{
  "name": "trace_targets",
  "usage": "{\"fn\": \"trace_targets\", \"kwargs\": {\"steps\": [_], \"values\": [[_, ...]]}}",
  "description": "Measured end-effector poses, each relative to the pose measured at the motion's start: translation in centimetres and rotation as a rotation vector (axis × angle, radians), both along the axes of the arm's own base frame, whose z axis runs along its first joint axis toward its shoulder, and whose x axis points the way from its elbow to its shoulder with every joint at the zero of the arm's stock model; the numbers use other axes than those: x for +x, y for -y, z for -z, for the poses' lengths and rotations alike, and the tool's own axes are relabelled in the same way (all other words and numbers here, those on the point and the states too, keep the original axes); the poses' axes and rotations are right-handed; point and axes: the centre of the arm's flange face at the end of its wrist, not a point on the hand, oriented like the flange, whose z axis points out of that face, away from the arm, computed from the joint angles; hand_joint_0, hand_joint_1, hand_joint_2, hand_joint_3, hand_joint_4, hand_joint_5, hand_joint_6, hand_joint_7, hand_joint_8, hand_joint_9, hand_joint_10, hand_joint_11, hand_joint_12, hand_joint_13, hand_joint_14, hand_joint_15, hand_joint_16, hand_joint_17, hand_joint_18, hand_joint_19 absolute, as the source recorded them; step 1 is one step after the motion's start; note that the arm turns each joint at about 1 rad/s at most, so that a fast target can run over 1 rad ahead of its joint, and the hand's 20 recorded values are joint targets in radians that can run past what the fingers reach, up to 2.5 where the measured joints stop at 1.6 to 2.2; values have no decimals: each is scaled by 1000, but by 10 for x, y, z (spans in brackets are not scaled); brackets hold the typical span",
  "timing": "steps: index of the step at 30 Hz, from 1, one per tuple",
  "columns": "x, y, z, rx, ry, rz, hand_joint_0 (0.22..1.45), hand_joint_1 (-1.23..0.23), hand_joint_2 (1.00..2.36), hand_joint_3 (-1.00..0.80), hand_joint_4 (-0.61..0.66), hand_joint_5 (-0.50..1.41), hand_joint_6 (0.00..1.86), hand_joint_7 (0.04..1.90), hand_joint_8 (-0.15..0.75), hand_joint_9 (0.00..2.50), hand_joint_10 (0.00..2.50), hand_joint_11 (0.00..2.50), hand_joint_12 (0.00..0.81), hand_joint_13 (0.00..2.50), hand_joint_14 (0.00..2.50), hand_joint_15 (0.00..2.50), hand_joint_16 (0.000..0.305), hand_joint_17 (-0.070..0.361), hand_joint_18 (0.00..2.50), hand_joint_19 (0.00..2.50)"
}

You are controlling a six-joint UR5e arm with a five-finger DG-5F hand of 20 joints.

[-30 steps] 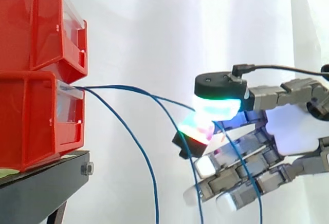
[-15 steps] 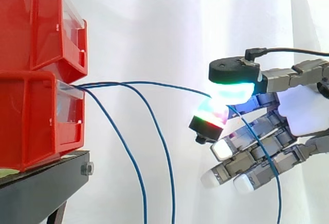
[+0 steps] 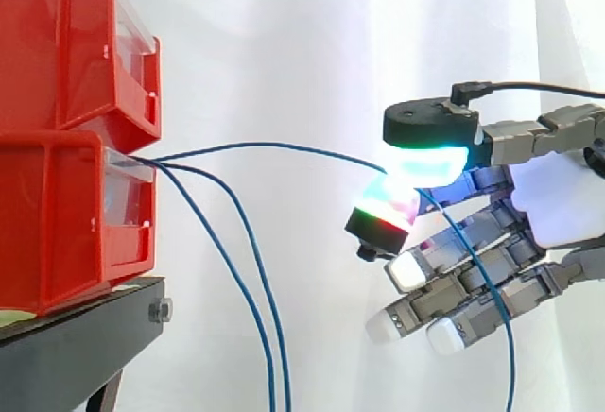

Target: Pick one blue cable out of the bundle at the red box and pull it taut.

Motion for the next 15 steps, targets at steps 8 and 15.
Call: {"fn": "trace_targets", "kwargs": {"steps": [8,15], "values": [[0,0,0,0,0,0,597,-812,1003,-23,-161,-103,845,1176,264,817,11,524,351,433,6,179,53,118,600,323],[0,0,0,0,0,0,573,-765,1047,-76,-147,-100,840,1157,268,841,8,511,359,423,5,174,55,124,580,326]]}}
